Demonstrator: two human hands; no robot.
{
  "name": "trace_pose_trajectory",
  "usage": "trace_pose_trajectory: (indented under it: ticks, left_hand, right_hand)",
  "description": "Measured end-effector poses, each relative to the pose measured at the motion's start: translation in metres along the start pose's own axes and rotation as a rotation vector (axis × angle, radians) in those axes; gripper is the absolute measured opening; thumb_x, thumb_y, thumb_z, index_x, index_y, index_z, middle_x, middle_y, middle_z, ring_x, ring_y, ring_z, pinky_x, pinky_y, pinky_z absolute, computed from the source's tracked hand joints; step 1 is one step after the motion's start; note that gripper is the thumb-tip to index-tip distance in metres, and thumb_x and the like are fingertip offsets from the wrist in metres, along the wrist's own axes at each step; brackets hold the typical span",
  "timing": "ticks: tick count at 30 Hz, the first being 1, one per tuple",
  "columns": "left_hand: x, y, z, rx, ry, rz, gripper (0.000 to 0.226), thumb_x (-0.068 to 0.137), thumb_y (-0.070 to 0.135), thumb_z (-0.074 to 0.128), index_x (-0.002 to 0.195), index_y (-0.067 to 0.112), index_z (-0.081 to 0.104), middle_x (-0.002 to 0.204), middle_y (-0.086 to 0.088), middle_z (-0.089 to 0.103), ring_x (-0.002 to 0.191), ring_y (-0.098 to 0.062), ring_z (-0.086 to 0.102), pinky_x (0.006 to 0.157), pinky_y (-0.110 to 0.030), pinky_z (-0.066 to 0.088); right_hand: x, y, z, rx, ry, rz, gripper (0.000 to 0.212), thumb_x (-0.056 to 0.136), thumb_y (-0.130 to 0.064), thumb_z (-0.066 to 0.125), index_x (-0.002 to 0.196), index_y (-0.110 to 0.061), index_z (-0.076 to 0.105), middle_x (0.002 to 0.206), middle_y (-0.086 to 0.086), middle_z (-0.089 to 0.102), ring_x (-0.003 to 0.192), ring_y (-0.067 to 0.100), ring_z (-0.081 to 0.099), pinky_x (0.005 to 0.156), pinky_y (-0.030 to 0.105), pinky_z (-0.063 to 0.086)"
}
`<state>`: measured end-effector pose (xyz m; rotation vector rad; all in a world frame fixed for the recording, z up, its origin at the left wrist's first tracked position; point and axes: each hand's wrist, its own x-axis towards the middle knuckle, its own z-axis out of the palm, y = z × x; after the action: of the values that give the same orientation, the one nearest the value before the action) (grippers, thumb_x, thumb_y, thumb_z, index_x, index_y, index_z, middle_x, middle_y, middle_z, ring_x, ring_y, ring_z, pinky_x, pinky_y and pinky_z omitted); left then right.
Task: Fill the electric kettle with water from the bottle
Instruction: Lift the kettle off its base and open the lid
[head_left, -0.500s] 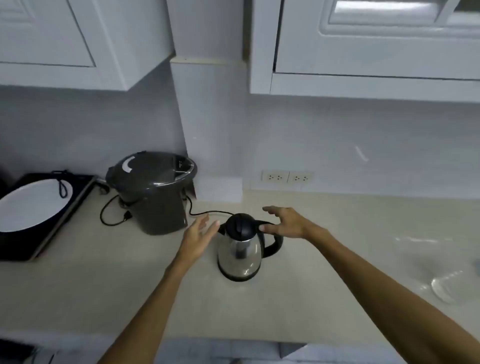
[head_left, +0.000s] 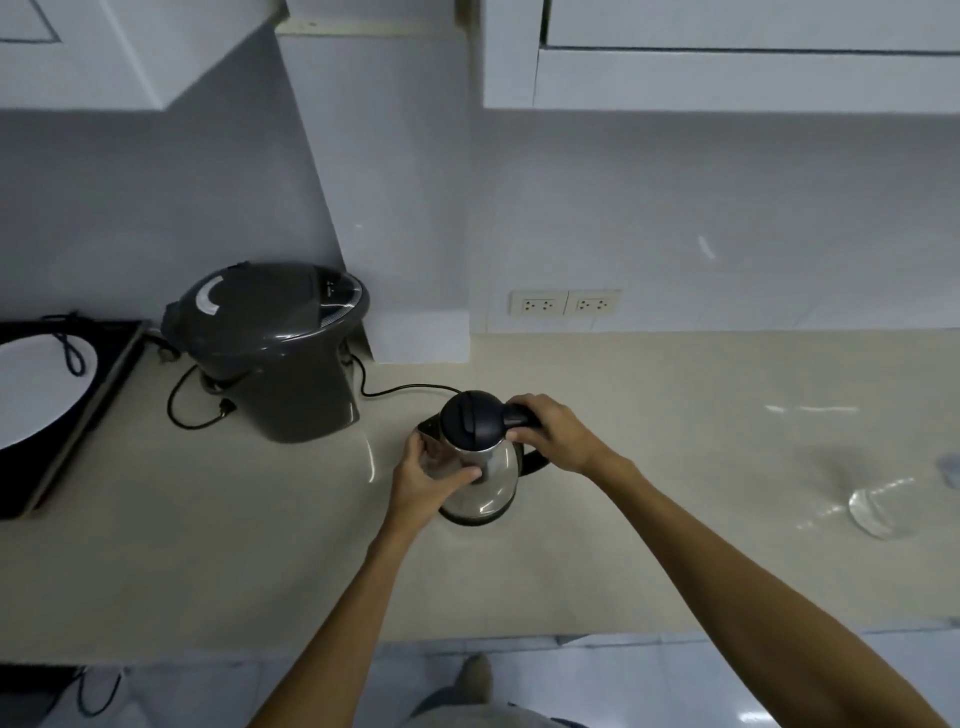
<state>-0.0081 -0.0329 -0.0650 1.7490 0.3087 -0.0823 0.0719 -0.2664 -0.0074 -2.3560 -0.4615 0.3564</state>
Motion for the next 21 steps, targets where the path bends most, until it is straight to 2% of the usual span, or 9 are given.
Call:
trace_pose_trajectory:
  ticks: [2, 4, 12, 17, 21]
  left_hand:
    - [0.005, -0.003, 0.002, -0.006, 0.029, 0.034, 0.079, 0.053, 0.036, 0.099, 0.123, 0.039, 0.062, 0.118, 0.008, 0.075, 0.115, -0.013, 0.070, 0.104, -0.044, 0.057]
    - [0.007, -0.003, 0.003, -0.002, 0.034, 0.055, 0.077, 0.052, 0.035, 0.100, 0.121, 0.038, 0.065, 0.115, 0.008, 0.076, 0.112, -0.017, 0.071, 0.102, -0.047, 0.058]
    - [0.012, 0.032, 0.033, -0.019, -0.049, 0.173, 0.077, 0.055, 0.028, 0.101, 0.122, 0.041, 0.065, 0.117, 0.014, 0.077, 0.114, -0.014, 0.072, 0.100, -0.041, 0.058]
    - [0.012, 0.053, 0.077, -0.036, -0.148, 0.197, 0.075, 0.064, 0.006, 0.100, 0.120, 0.042, 0.065, 0.118, 0.021, 0.076, 0.115, -0.004, 0.071, 0.100, -0.032, 0.056]
    - [0.009, 0.058, 0.123, -0.055, -0.223, 0.188, 0.074, 0.065, -0.003, 0.098, 0.120, 0.034, 0.066, 0.118, 0.015, 0.077, 0.114, -0.010, 0.072, 0.100, -0.034, 0.057]
  right_hand:
    - [0.000, 0.001, 0.001, 0.011, 0.019, -0.026, 0.039, 0.094, -0.026, 0.071, 0.129, -0.011, 0.062, 0.114, 0.012, 0.065, 0.109, 0.027, 0.058, 0.098, 0.042, 0.047]
    - [-0.002, 0.002, 0.000, 0.028, 0.038, -0.044, 0.036, 0.094, -0.026, 0.071, 0.126, -0.010, 0.063, 0.110, 0.012, 0.066, 0.106, 0.027, 0.058, 0.096, 0.041, 0.048]
    - [-0.030, 0.020, -0.032, 0.059, 0.181, -0.053, 0.039, 0.092, -0.031, 0.070, 0.127, -0.014, 0.064, 0.109, 0.008, 0.066, 0.105, 0.025, 0.058, 0.094, 0.034, 0.047]
    - [-0.060, 0.047, -0.065, 0.028, 0.261, -0.008, 0.042, 0.092, -0.039, 0.067, 0.127, -0.017, 0.063, 0.111, 0.006, 0.067, 0.105, 0.022, 0.057, 0.094, 0.033, 0.047]
    - [-0.097, 0.073, -0.088, 0.031, 0.306, 0.056, 0.045, 0.090, -0.045, 0.065, 0.126, -0.018, 0.063, 0.110, 0.005, 0.068, 0.104, 0.020, 0.057, 0.093, 0.034, 0.047]
